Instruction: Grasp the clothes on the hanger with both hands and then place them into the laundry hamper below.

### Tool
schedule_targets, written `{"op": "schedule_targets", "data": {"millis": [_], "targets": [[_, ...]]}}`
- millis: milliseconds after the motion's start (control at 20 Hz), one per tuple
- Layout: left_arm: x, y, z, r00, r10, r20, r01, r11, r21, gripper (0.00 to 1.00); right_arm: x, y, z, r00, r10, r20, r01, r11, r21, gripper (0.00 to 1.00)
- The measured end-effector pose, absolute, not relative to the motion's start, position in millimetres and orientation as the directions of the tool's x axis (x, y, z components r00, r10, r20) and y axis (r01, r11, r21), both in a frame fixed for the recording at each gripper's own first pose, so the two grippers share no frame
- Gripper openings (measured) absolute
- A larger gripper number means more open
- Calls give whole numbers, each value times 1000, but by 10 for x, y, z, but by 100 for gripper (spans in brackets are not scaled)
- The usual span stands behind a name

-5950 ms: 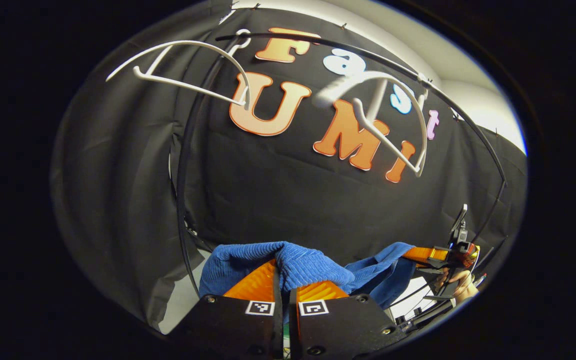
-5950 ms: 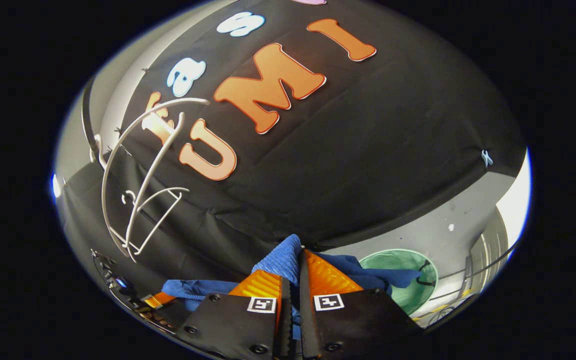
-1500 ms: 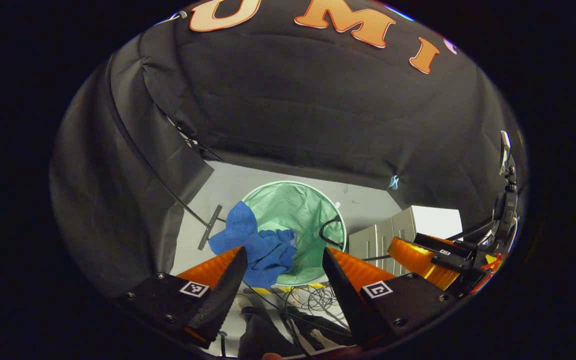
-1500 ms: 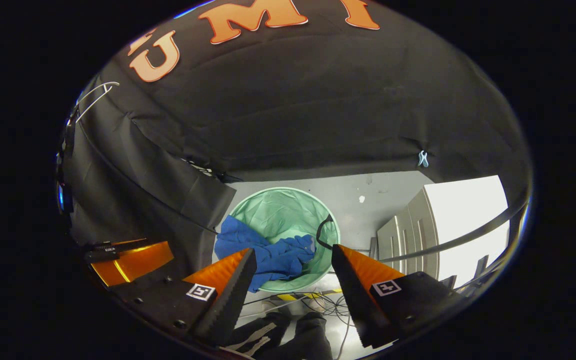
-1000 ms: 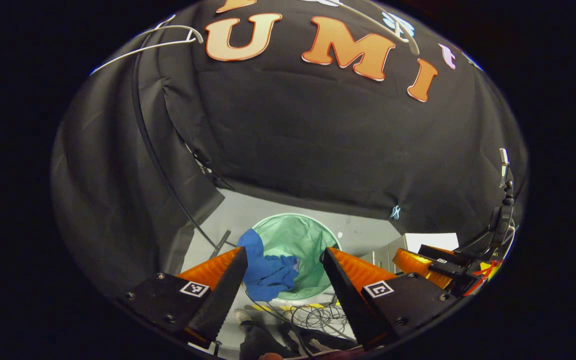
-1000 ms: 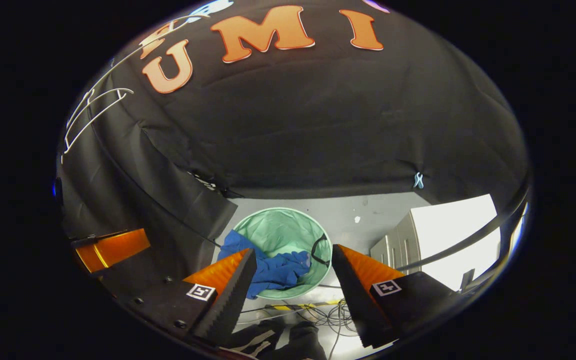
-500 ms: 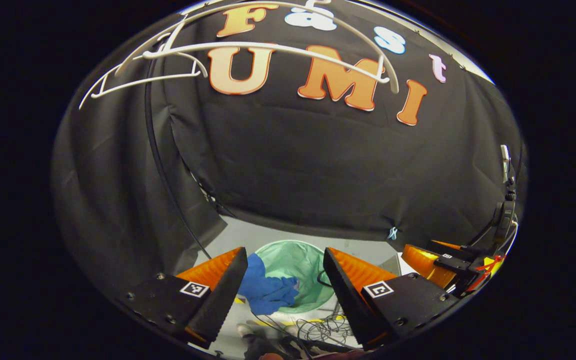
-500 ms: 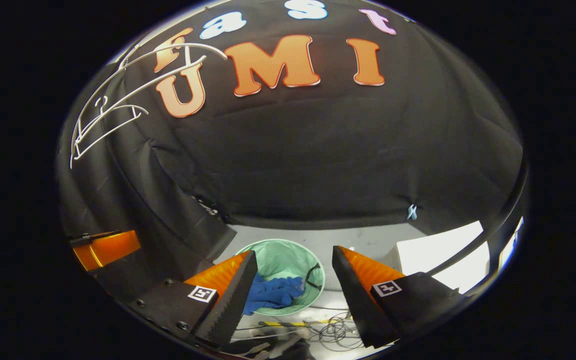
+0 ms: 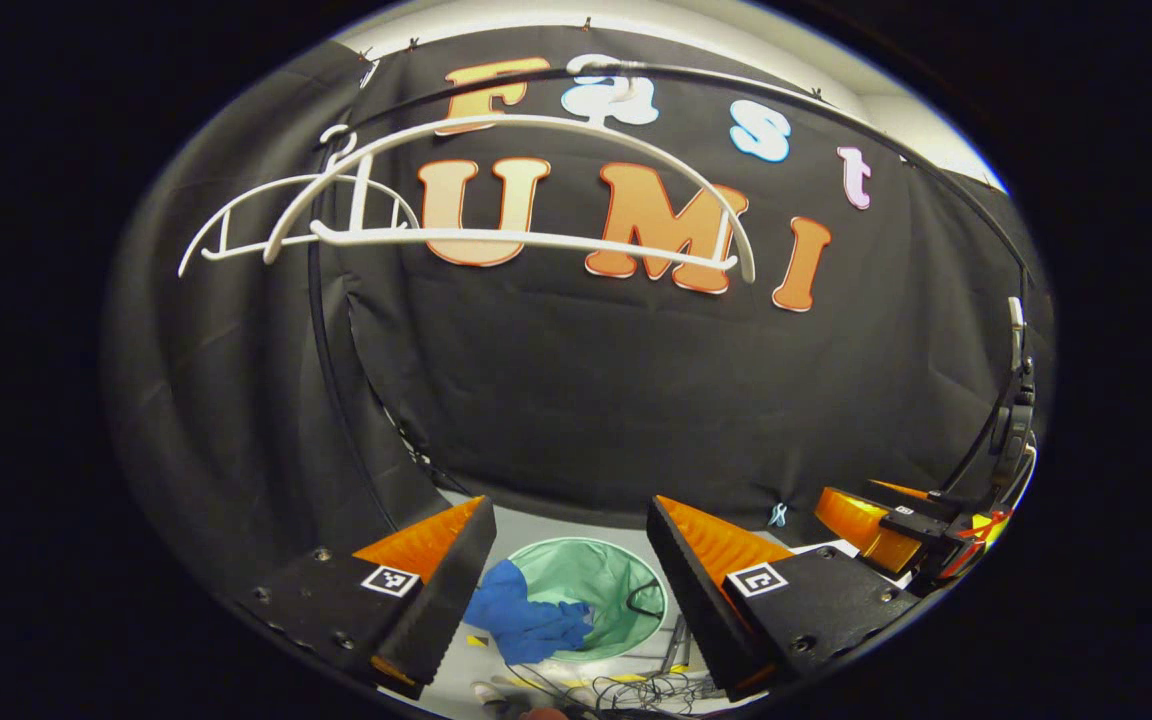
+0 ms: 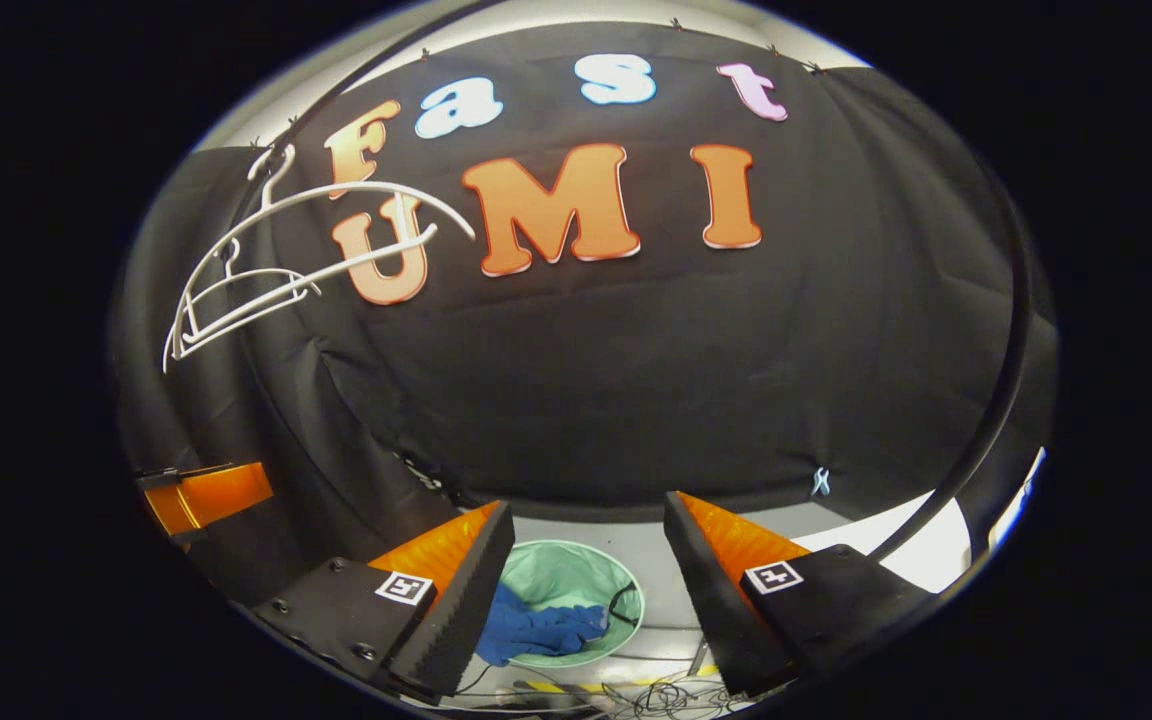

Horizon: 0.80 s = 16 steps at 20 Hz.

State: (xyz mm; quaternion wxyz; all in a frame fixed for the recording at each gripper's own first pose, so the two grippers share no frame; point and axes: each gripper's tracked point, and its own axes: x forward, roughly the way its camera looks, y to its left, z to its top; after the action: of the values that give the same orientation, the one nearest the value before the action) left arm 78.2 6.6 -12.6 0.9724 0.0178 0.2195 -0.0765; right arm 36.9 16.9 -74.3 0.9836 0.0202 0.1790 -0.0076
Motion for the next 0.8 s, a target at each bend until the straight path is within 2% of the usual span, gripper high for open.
{"op": "schedule_targets", "data": {"millis": [400,750,800], "targets": [[706,172,600,958,-114,-263,132,990,50,98,203,184,45,985,-8,-174,12,1000,18,98],[597,194,1184,986,-120,-118,126,991,44,94,36,118,489,997,-43,-66,41,998,-38,100],[588,204,1220,987,-117,-110,122,992,40,93,14,99,532,997,-49,-53,47,998,-46,88]]}}
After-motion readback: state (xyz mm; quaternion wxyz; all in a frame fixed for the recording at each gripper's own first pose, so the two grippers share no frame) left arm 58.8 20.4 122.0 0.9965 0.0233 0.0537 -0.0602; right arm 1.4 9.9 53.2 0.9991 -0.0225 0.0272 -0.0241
